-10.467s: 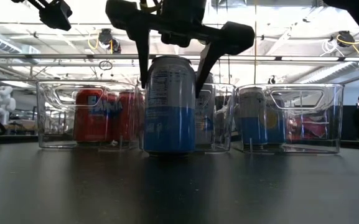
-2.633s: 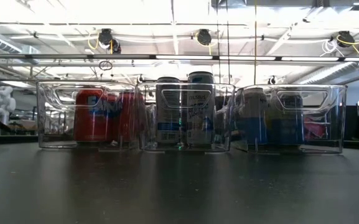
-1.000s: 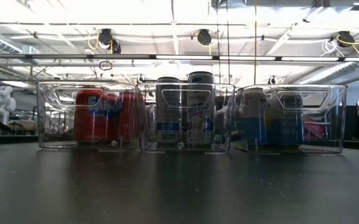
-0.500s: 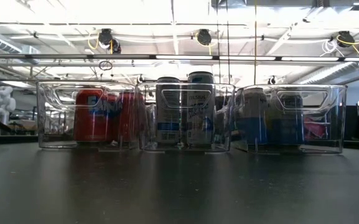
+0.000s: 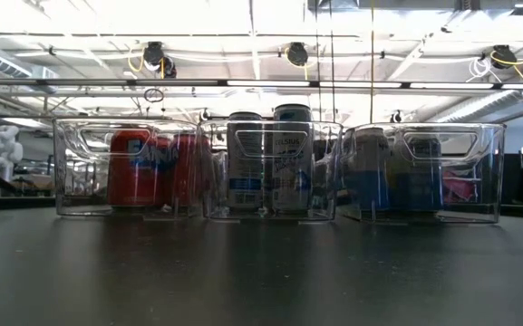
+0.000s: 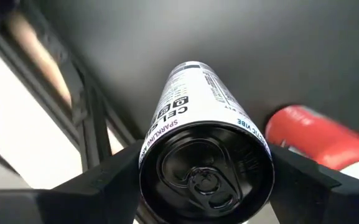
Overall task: Sort soda cans
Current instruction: Put the white-blue soda can into the center transparent bin
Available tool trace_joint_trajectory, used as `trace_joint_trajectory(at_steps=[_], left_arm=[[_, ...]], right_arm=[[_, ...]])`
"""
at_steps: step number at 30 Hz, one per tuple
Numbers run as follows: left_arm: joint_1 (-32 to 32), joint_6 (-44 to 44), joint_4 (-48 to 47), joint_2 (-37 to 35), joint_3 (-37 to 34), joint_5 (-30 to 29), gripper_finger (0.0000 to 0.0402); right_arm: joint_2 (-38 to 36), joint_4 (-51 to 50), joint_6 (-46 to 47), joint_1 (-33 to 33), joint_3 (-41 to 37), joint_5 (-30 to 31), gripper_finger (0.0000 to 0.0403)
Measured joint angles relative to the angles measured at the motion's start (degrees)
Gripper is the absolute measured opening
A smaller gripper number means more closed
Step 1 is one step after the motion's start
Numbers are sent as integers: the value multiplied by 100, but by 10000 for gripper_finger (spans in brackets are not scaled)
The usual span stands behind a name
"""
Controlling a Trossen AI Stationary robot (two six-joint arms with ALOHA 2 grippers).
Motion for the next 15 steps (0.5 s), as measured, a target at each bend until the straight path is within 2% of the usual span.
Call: trace_joint_trajectory(at_steps=[15], left_arm=[[2007,3016,-56,-1058,26,-346,288]], right_arm=[[0,8,928,-78,0,275,382]])
